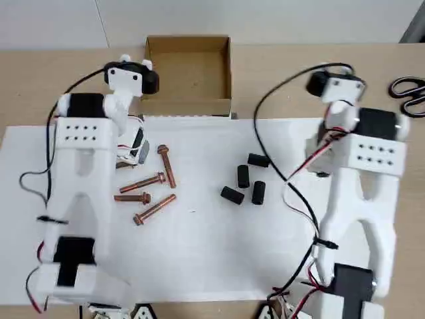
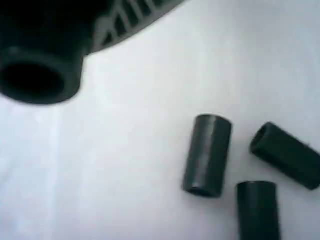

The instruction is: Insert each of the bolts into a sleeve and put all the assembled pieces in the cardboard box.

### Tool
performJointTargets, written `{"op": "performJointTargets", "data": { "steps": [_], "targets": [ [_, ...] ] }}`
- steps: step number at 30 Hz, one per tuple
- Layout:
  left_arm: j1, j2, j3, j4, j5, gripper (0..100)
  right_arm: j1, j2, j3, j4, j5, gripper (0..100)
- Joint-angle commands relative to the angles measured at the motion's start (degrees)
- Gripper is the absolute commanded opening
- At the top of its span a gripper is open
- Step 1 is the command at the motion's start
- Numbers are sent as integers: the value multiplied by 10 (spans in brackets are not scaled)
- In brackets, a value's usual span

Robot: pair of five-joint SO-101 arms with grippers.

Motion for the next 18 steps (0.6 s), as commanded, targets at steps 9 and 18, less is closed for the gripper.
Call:
{"op": "performJointTargets", "data": {
  "steps": [9, 18],
  "targets": [
    [-7, 114, -108, 11, -1, 133, 20, -51, 71, 8, 3, 3],
    [-3, 212, -175, 3, 122, 133, 21, -88, 137, 5, 4, 3]
  ]
}}
